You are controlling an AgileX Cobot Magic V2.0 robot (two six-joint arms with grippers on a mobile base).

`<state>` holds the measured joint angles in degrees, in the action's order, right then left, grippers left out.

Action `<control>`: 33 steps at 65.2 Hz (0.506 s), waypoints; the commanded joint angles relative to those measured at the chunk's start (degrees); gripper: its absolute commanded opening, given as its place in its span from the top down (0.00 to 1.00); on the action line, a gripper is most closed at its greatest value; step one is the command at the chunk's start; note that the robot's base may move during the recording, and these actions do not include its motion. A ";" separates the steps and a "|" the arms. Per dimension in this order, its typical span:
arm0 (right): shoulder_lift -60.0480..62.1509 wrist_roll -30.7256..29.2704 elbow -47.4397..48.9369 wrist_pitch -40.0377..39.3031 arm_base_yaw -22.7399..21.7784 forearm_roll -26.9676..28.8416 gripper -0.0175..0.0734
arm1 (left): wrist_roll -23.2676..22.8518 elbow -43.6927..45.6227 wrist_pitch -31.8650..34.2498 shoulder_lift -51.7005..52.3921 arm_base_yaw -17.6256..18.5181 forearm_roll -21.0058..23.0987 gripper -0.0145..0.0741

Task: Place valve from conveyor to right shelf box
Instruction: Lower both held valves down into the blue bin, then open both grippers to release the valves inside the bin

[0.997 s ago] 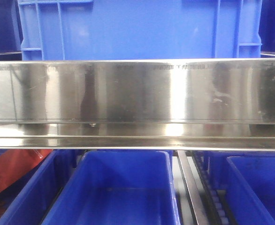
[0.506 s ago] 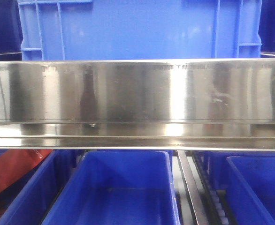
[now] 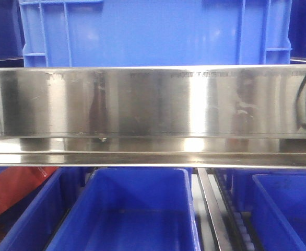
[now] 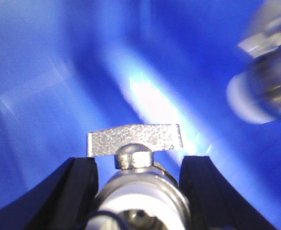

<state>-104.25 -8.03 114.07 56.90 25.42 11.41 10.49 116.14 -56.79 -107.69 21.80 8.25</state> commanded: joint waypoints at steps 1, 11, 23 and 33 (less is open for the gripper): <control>-1.36 -0.40 0.94 -2.09 -0.03 -0.11 0.97 | 0.03 0.99 0.99 -0.26 0.23 0.65 0.96; -3.15 -0.40 1.07 -1.15 -0.03 -0.11 0.83 | 0.03 0.99 -0.07 -1.33 0.23 0.54 0.87; -3.09 -0.40 1.17 -0.65 -0.03 -0.11 0.42 | 0.03 0.99 -0.37 -1.26 0.23 0.54 0.52; -1.99 -0.40 1.33 -0.58 -0.03 -0.11 0.22 | 0.03 0.99 -0.37 -1.26 0.23 0.54 0.19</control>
<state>-107.96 -8.03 114.63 57.45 25.42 11.41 10.49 116.37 -57.94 -109.79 21.80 8.35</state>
